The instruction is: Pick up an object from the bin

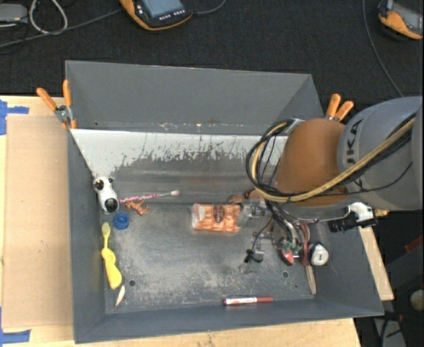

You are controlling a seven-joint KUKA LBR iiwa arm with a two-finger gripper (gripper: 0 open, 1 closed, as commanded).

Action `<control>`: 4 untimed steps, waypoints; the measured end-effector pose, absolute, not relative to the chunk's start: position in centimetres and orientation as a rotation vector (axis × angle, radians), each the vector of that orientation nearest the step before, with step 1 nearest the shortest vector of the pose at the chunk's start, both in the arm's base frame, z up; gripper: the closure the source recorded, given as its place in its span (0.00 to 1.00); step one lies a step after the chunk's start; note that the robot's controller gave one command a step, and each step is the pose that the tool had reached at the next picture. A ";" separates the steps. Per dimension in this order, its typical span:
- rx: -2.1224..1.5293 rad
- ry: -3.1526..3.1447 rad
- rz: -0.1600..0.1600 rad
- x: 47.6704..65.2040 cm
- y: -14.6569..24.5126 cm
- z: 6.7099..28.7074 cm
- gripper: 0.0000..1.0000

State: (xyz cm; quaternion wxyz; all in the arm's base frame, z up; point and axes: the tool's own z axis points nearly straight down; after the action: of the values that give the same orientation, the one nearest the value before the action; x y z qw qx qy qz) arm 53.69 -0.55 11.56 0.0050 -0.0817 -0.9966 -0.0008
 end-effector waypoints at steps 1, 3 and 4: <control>-0.205 -3.126 -0.002 56.0 0.5 10.7 0.00; -0.242 -3.123 -0.003 59.6 5.6 9.0 1.00; -0.190 -3.128 -0.004 59.2 4.9 8.9 1.00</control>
Offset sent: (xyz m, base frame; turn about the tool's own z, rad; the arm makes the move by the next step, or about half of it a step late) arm 0.0600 0.0567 -0.0244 0.0819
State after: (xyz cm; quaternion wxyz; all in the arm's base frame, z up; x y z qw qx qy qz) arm 59.18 4.87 8.95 0.0040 -0.0605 -0.9982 -0.0012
